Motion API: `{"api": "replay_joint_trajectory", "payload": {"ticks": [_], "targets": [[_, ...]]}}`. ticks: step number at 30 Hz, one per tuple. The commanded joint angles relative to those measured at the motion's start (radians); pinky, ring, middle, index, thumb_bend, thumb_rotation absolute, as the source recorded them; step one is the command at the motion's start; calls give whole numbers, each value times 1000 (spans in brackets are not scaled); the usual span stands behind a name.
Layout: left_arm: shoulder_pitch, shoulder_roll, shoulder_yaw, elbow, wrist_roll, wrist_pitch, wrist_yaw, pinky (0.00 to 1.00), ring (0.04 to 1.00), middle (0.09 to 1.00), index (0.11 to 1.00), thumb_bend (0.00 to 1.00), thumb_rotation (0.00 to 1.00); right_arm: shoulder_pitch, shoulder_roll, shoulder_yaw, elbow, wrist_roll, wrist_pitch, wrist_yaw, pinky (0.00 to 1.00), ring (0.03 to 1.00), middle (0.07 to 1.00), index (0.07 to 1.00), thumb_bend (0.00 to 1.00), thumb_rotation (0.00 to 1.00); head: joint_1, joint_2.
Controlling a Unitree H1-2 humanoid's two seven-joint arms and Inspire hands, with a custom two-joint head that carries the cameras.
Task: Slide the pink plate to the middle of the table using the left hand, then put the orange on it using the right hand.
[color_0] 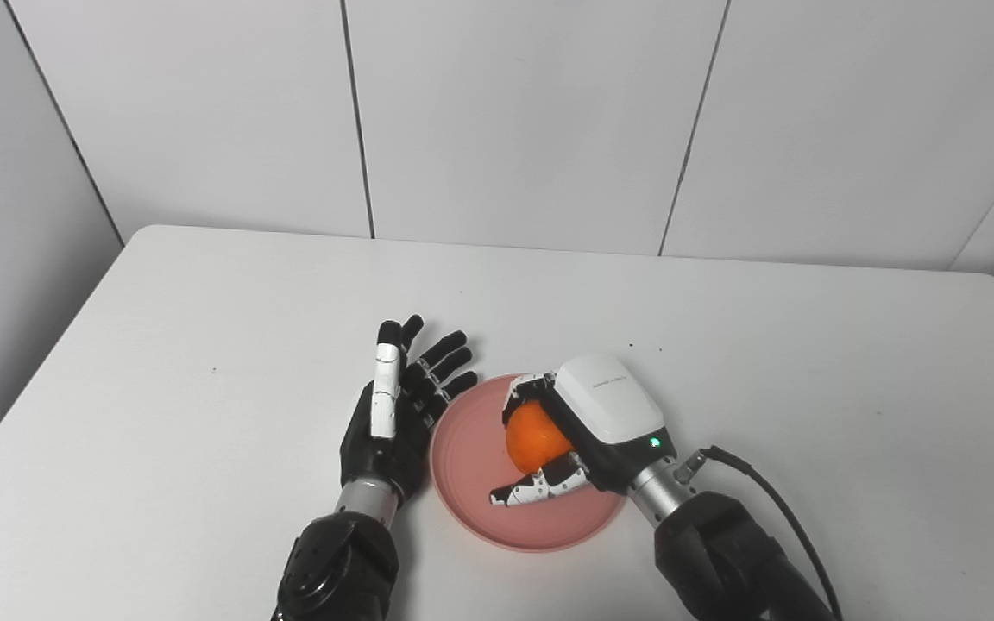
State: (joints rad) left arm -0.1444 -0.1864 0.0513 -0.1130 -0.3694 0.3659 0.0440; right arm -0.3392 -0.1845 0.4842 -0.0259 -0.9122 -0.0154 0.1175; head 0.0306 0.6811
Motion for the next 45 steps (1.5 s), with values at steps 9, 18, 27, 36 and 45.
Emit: {"api": "replay_joint_trajectory", "payload": {"ticks": [9, 18, 27, 36, 45], "targets": [[11, -23, -7, 15, 22, 19, 21, 765, 814, 756, 935, 824, 800, -28, -18, 4, -6, 23, -48, -8, 172, 237, 330, 338, 663, 359, 0, 1], [11, -27, 0, 20, 18, 17, 18, 712, 817, 763, 929, 823, 790, -35, -53, 0, -16, 41, -100, -29, 418, 498, 562, 609, 723, 872, 3, -1], [12, -21, -1, 19, 14, 24, 11, 706, 829, 785, 935, 812, 806, -41, -59, -31, -44, 66, -115, -17, 543, 631, 684, 658, 768, 1000, -1, 1], [9, -20, 2, 25, 12, 15, 12, 760, 821, 801, 921, 827, 793, -47, -39, -70, -86, 112, -107, -13, 514, 616, 676, 653, 816, 1000, 0, 3], [3, -15, 2, 21, 19, 4, 13, 807, 857, 817, 926, 827, 804, -28, 31, -197, -91, 174, -72, -105, 472, 584, 659, 656, 838, 1000, 0, 3]]}}
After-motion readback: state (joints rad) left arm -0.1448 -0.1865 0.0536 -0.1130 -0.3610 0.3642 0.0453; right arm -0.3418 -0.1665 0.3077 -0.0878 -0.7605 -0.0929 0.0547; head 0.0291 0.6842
